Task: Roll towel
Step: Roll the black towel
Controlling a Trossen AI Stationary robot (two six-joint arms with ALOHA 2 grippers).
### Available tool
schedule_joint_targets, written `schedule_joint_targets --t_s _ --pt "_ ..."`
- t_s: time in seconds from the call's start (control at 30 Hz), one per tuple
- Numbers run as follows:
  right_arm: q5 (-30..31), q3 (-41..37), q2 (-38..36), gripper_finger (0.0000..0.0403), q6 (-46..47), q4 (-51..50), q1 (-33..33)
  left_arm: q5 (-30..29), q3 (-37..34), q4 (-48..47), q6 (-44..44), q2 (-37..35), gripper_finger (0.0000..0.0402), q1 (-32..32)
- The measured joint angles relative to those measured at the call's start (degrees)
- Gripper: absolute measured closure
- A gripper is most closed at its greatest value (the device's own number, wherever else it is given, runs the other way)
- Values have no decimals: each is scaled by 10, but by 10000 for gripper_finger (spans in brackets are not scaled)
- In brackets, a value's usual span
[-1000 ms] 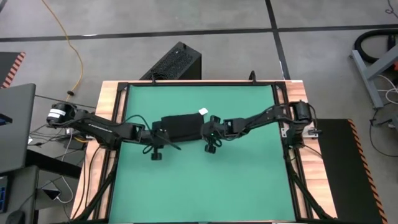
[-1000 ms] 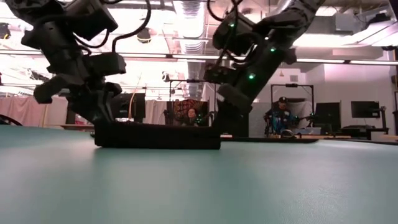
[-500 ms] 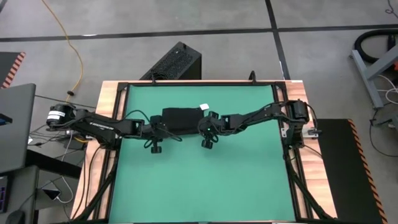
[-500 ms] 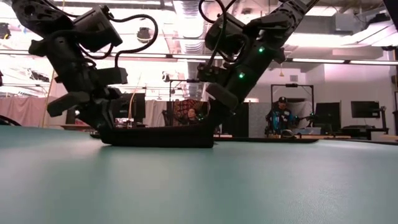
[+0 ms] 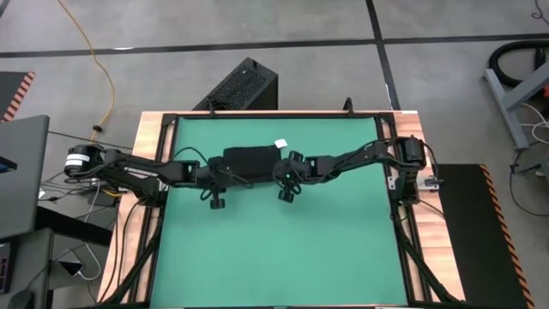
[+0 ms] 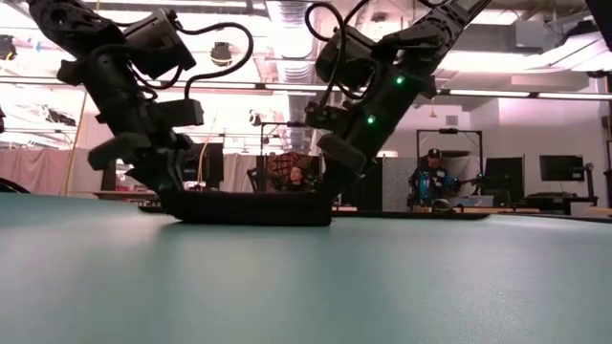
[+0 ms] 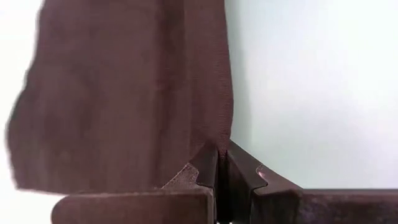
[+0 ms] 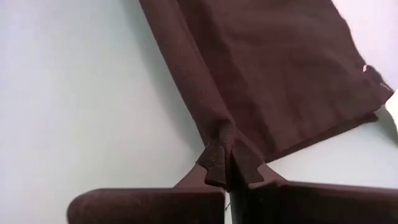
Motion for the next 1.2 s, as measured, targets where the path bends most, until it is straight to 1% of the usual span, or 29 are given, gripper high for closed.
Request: schedule_joint_targets --t_s 0.13,0.37,0.47,0.53,0.6,0.73,0.83,0.9,1.2 --pt "-4 0 0 394 3 -3 38 19 0 -15 -46 0 401 -30" --pt "-5 2 0 394 73 -15 110 35 0 -11 -167 0 401 -129" --pt "-5 26 0 394 91 -40 134 36 9 -15 -212 0 401 -168" --pt "-2 50 -1 394 93 -66 146 35 24 -16 -221 0 401 -186" --pt "14 74 -1 394 93 -93 152 29 41 -30 -218 0 401 -195" --pt "31 110 -1 394 84 -148 141 -7 59 -69 -206 0 401 -184" --pt "31 115 -1 394 93 -185 121 -10 61 -93 -206 0 401 -166" --pt "28 115 -1 394 91 -191 106 -10 61 -102 -202 0 401 -150" --pt "-24 115 -1 394 58 -191 40 39 61 -101 -129 0 401 -53"
